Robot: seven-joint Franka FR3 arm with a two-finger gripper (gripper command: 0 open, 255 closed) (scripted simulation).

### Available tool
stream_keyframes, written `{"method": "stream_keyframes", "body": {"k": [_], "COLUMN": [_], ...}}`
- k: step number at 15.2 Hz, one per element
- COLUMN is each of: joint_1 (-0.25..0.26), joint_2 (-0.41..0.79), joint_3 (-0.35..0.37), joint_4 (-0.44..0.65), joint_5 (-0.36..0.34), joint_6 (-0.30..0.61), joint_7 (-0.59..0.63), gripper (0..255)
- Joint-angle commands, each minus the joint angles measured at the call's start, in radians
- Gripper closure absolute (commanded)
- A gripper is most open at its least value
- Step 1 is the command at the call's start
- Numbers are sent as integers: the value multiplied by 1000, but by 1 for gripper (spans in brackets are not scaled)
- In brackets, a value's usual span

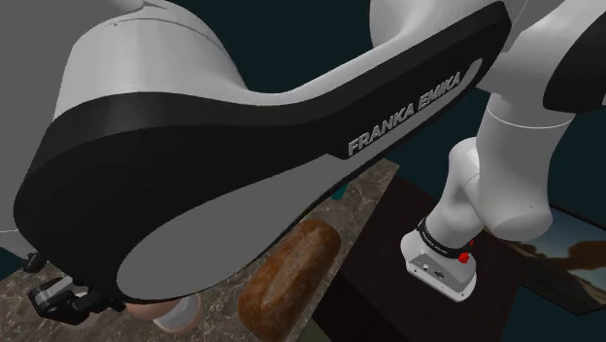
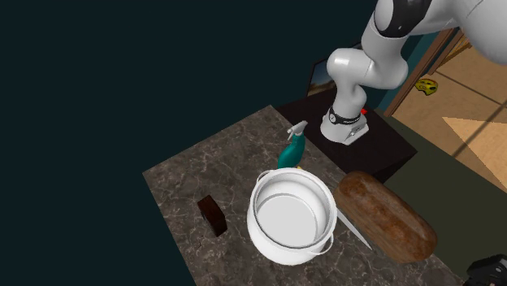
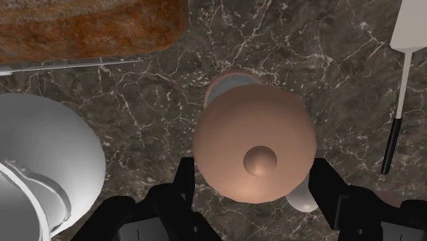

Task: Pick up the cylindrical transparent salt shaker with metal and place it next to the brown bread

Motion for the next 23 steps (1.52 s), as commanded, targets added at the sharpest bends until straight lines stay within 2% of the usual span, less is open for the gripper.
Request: {"method": "stream_keyframes", "body": {"k": [1,16,23], "joint_1": [-2,-5,-5], "joint_2": [1,43,43], "joint_3": [-1,-15,-15], "joint_4": [-25,-179,-179], "joint_5": [-2,-32,-32], "joint_6": [26,217,217], "joint_7": [2,31,31], "gripper": [255,255,255]}}
